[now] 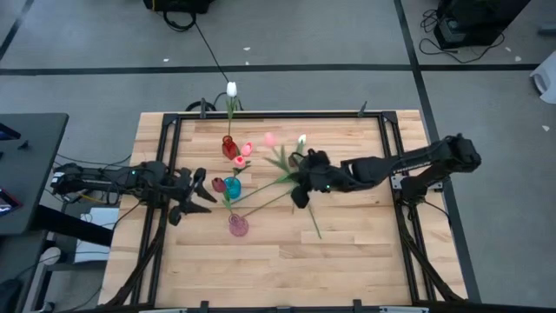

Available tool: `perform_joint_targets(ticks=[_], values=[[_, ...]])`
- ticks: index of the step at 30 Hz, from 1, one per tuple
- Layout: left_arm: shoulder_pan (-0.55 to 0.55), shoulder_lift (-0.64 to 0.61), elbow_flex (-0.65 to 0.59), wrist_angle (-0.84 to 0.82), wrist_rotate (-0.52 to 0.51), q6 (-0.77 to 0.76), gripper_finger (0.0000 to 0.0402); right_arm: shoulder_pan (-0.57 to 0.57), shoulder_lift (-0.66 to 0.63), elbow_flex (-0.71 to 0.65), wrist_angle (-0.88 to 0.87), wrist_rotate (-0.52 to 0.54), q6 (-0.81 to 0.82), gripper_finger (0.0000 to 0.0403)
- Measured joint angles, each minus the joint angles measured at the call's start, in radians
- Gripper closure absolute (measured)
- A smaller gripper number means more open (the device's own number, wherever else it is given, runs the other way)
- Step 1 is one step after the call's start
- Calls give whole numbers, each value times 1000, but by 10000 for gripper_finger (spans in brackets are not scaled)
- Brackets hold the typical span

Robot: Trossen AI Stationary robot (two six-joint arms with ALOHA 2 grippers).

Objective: Sort flowers into vase by color
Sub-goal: Put the pink flower into the blue vase

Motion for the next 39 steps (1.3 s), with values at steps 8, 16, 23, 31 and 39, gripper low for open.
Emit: perform_joint_targets(ticks=[8,16,23,31,39], values=[[1,0,0,97,-67,2,225,53,22,0,348,-49,-190,397],[3,0,0,236,-210,48,225,65,54,2,694,-126,-324,397],[4,5,86,127,-322,85,225,49,95,0,836,-176,-342,397],[3,37,359,-108,-387,160,225,10,97,149,772,-234,-432,397],[4,153,524,-158,-443,188,225,-80,118,348,683,-295,-515,397]])
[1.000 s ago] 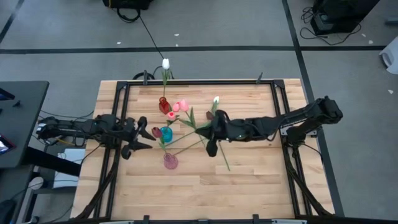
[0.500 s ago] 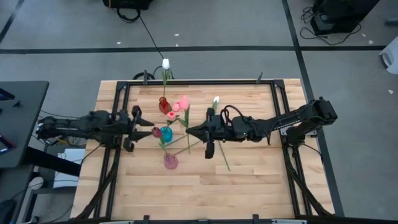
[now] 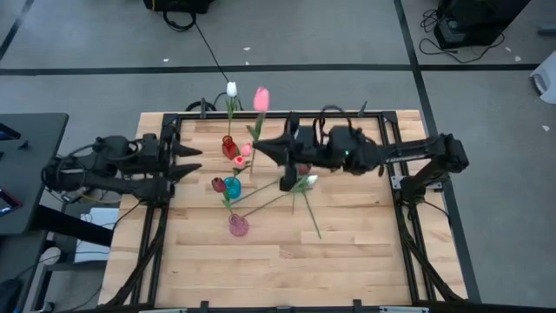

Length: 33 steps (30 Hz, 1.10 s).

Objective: Sort flowers into vase by color
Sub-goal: Put the pink flower into the blue vase

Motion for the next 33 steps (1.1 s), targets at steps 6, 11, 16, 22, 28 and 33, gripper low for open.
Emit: perform_joint_targets(ticks=[6,11,16,22,28,33], values=[[0,137,95,-24,-6,42,225,-41,128,173,-46,-119,-2,397],[0,207,160,-28,-19,78,225,-57,230,341,-139,-128,-55,397],[1,255,200,-40,-37,100,225,-70,305,448,-172,-152,-94,397],[9,278,221,-38,-58,104,225,-81,345,499,-185,-174,-94,397],[33,281,221,-9,-58,126,225,-82,345,499,-229,-174,-94,397],[44,288,221,48,-58,135,225,-82,345,499,-249,-165,-96,397]])
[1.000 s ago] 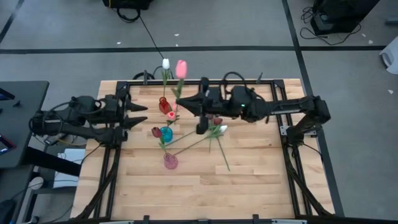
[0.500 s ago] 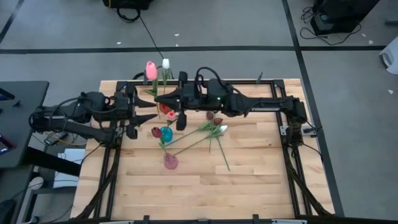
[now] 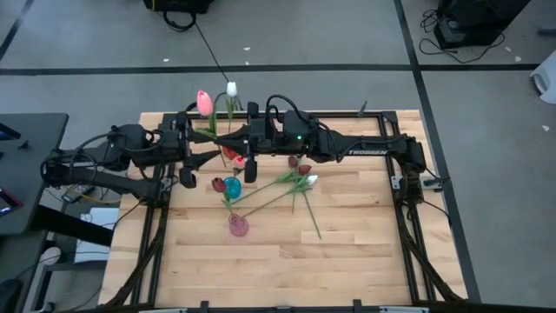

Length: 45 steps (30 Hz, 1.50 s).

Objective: Sort flowers into vase by color
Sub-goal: Put the pink flower into the blue vase

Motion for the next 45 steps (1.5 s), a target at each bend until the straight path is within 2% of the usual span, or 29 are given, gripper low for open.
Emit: perform_joint_targets(ticks=[8,12,16,22,28,37,45], values=[[1,9,0,48,0,43,227,0,0,0,-10,2,-1,397],[1,17,0,53,0,48,245,0,0,0,-10,2,-6,397],[1,26,0,74,1,74,283,0,0,0,-12,2,-8,397],[2,31,0,98,41,112,385,0,0,0,-13,5,-9,396],[2,24,0,76,48,109,391,3,-2,0,-42,16,14,366],[2,-107,-29,2,25,116,393,18,-100,0,-273,27,52,294],[2,-234,-200,27,21,34,394,88,-174,-116,-355,236,50,290]])
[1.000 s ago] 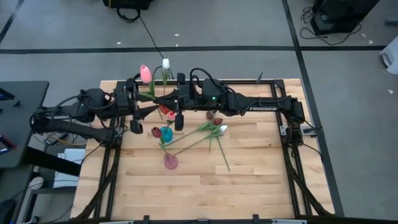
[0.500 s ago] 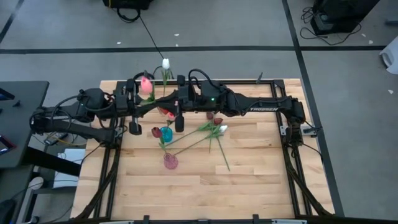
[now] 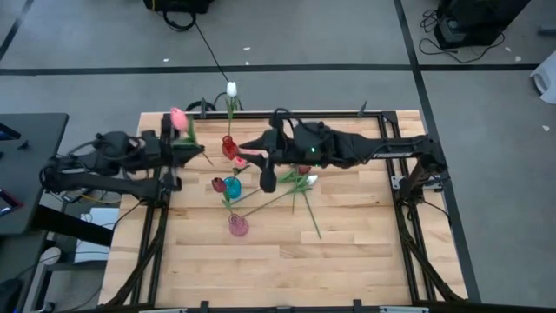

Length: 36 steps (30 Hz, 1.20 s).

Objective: Sort flowers into vase by color
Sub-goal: Put the pink flower into the blue vase

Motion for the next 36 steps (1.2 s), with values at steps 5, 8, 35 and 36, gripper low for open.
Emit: perform_joint_targets(ticks=[5,8,35,36], values=[[0,-21,-142,105,0,-48,394,55,-45,-128,53,115,3,291],[0,-23,-234,201,5,-84,393,82,-63,-226,120,163,8,291],[0,-30,-609,615,-47,-176,392,183,-189,-562,353,307,90,291],[0,-30,-626,629,-53,-176,392,186,-189,-562,353,308,93,291]])
